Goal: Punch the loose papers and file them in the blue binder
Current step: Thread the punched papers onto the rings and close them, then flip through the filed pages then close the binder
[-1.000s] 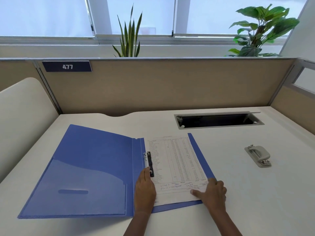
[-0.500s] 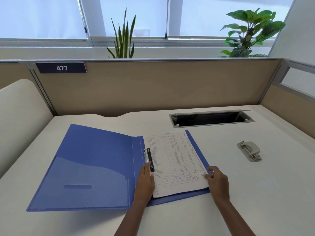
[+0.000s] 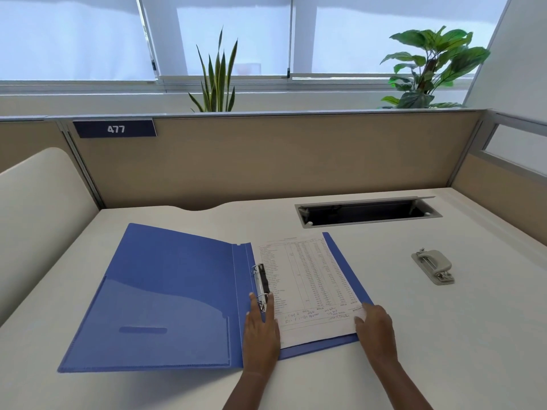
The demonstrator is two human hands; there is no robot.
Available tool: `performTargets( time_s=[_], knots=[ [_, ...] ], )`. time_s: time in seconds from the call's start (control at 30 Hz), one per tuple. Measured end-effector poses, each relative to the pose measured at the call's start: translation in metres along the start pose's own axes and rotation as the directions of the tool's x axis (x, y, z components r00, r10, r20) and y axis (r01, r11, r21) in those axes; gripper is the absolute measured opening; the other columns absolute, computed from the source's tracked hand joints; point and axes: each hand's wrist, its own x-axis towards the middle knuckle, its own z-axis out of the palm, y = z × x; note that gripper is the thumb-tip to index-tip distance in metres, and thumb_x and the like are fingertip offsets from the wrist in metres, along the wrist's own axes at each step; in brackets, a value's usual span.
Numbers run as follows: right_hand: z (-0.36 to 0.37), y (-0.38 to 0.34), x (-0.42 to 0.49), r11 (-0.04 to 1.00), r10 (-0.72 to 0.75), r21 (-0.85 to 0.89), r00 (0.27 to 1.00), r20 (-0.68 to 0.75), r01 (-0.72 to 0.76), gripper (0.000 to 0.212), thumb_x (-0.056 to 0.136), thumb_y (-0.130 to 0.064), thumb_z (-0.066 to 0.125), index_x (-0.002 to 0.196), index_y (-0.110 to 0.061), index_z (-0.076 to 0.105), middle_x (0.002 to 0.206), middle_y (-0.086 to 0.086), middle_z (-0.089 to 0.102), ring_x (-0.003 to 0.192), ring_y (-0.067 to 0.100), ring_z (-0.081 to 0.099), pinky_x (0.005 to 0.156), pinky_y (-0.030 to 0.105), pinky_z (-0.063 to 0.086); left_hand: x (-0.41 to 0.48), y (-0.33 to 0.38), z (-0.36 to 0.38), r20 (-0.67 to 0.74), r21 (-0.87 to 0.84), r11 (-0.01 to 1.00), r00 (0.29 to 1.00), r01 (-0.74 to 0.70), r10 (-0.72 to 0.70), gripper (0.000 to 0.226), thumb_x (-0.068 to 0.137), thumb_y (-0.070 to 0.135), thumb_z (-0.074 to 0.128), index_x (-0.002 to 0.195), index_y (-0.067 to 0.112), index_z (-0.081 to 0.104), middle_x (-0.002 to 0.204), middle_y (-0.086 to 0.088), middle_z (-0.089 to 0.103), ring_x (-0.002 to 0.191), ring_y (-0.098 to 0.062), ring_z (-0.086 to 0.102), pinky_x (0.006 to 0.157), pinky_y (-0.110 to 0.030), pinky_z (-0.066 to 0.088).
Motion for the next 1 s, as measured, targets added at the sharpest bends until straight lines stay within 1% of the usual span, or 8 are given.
performTargets(
  time_s=[0.17,0.23,0.3,0.33,0.6,0.73,0.9,1.0],
  knots=[
    [-0.003,0.002,0.001,0.983,0.075,0.172,0.996,-0.053,-0.065,0.032,0.085,0.004,0.059,0.117,0.005,0.059,0.108,0.026,0.060,0.100,0.037,0.058,0.084,0.040,0.052,0.000,0.000,0.000,-0.008,-0.093,0.994,0.999,0.052,-0.053,0.069,0.050,0.015,0.090,0.115,0.009,0.065,0.115,-0.030,0.064,0.095,-0.039,0.069,0.072,-0.039,0.057],
    [-0.004,0.005,0.003,0.981,0.066,0.189,0.995,-0.070,-0.052,0.028,0.085,0.005,0.058,0.113,0.005,0.061,0.105,0.024,0.065,0.097,0.036,0.061,0.080,0.038,0.053,0.000,-0.001,0.001,-0.008,-0.197,0.978,0.998,0.064,-0.067,0.069,0.077,0.018,0.072,0.137,0.012,0.038,0.139,-0.035,0.039,0.123,-0.046,0.049,0.096,-0.044,0.048],
    [-0.004,0.006,0.004,0.982,0.054,0.185,0.995,-0.081,-0.038,0.026,0.086,0.004,0.057,0.111,0.005,0.062,0.105,0.023,0.067,0.096,0.036,0.062,0.078,0.038,0.053,0.001,-0.004,0.005,0.096,-0.229,0.968,0.992,0.099,-0.079,0.058,0.098,0.025,0.037,0.143,0.027,-0.001,0.156,-0.023,0.000,0.145,-0.034,0.015,0.117,-0.037,0.023],
    [-0.003,0.007,0.004,0.984,0.050,0.177,0.995,-0.088,-0.034,0.026,0.086,0.003,0.057,0.111,0.006,0.061,0.107,0.023,0.067,0.096,0.037,0.063,0.079,0.038,0.053,0.001,-0.005,0.006,0.135,-0.259,0.958,0.986,0.127,-0.094,0.053,0.101,0.027,0.026,0.143,0.033,-0.006,0.157,-0.016,-0.010,0.147,-0.026,0.007,0.119,-0.034,0.016],
    [-0.001,0.004,0.001,0.997,-0.012,0.077,0.996,-0.092,0.019,0.020,0.092,0.000,0.049,0.105,0.009,0.062,0.108,0.025,0.067,0.094,0.038,0.065,0.079,0.040,0.057,0.004,-0.006,0.011,0.161,-0.301,0.936,0.977,0.185,-0.141,0.053,0.101,0.029,0.023,0.148,0.030,-0.002,0.158,-0.008,-0.011,0.147,-0.022,0.007,0.119,-0.033,0.015],
    [-0.005,-0.011,-0.003,0.995,-0.062,0.066,0.984,-0.169,0.075,0.014,0.086,0.000,0.059,0.096,0.009,0.065,0.102,0.026,0.066,0.090,0.037,0.063,0.078,0.040,0.055,0.004,-0.006,0.007,0.170,-0.387,0.898,0.973,0.210,-0.155,0.052,0.101,0.027,0.028,0.148,0.030,0.007,0.158,-0.008,-0.009,0.147,-0.022,0.008,0.119,-0.033,0.016],
    [-0.008,-0.049,-0.016,0.954,-0.232,0.129,0.940,-0.252,0.270,0.008,0.079,0.000,0.068,0.081,0.004,0.062,0.085,0.018,0.066,0.077,0.028,0.065,0.072,0.031,0.056,0.014,0.002,-0.018,0.027,-0.682,0.682,0.941,0.264,-0.337,0.033,0.098,0.019,0.039,0.129,0.015,0.051,0.154,-0.013,0.018,0.143,-0.027,0.020,0.115,-0.040,0.027],
    [-0.006,-0.082,-0.032,0.865,-0.454,0.097,0.850,-0.267,0.492,0.014,0.070,0.003,0.075,0.078,0.000,0.064,0.077,0.011,0.067,0.069,0.020,0.067,0.067,0.018,0.053,0.029,0.006,-0.050,0.025,-0.835,0.495,0.914,0.241,-0.404,0.027,0.097,0.026,0.041,0.092,0.016,0.065,0.115,-0.009,0.056,0.111,-0.023,0.054,0.088,-0.031,0.044]
  ],
)
